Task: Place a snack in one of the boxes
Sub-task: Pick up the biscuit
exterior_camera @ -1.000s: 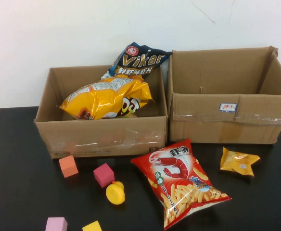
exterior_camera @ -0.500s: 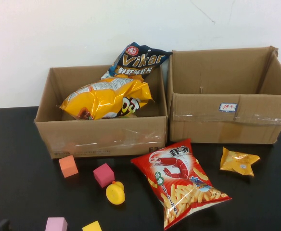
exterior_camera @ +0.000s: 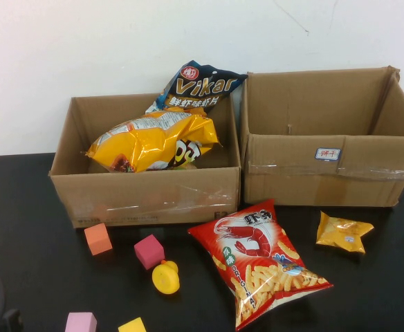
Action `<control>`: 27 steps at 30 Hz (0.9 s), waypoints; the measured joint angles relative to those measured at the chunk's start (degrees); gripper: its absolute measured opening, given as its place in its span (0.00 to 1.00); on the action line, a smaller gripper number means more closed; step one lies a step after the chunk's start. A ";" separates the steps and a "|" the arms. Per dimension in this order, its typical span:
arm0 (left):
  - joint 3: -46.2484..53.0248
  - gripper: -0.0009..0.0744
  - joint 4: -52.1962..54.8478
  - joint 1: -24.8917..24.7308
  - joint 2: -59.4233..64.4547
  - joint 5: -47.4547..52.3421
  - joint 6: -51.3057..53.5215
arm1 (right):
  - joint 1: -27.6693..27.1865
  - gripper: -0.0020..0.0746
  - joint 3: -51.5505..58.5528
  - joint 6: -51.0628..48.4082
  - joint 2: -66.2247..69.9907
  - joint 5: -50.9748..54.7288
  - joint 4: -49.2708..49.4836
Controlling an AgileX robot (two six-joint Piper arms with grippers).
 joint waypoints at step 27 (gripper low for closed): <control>0.00 0.01 1.52 0.00 0.00 0.00 0.00 | 5.08 0.53 -23.59 -8.65 39.12 1.28 0.78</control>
